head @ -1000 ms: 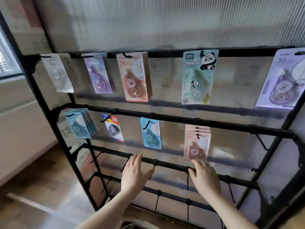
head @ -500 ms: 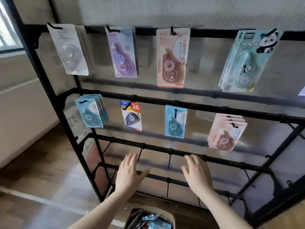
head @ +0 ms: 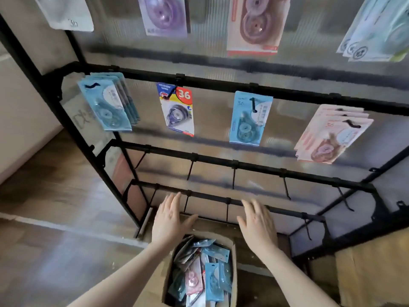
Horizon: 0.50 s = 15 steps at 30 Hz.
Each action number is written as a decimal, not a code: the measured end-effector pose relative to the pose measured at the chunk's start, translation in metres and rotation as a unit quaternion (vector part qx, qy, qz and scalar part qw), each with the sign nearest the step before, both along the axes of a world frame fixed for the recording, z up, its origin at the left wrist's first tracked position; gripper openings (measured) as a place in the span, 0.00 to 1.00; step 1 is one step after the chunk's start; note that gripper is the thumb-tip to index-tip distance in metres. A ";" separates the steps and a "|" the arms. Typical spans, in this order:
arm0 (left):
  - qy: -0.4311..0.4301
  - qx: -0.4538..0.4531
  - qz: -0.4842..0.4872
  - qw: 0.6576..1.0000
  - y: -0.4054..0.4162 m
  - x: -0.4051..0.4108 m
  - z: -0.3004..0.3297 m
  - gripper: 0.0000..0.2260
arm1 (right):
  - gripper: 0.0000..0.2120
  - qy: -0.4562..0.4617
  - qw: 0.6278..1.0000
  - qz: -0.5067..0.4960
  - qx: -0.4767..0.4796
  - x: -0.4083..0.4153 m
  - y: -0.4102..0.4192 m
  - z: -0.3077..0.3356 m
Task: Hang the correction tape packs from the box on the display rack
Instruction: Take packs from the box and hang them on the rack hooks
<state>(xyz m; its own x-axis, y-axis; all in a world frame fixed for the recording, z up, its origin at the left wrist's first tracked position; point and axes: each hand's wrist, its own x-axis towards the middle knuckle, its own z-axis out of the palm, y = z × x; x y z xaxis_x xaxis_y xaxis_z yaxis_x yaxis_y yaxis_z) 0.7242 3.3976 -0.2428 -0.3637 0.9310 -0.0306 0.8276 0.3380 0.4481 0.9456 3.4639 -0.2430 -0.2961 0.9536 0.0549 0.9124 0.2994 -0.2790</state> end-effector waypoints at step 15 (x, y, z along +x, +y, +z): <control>-0.058 -0.185 0.011 0.981 -0.036 0.016 -0.254 0.36 | 0.27 -0.087 0.970 0.018 -0.228 0.016 -0.026 -0.221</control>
<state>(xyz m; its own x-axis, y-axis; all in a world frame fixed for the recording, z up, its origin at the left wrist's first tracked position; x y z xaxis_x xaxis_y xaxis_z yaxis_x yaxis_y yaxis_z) 0.7406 3.3618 -0.4964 -0.3575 0.8407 -0.4067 0.7689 0.5122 0.3828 0.9611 3.4381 -0.4638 -0.2958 0.8560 -0.4239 0.9490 0.2125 -0.2331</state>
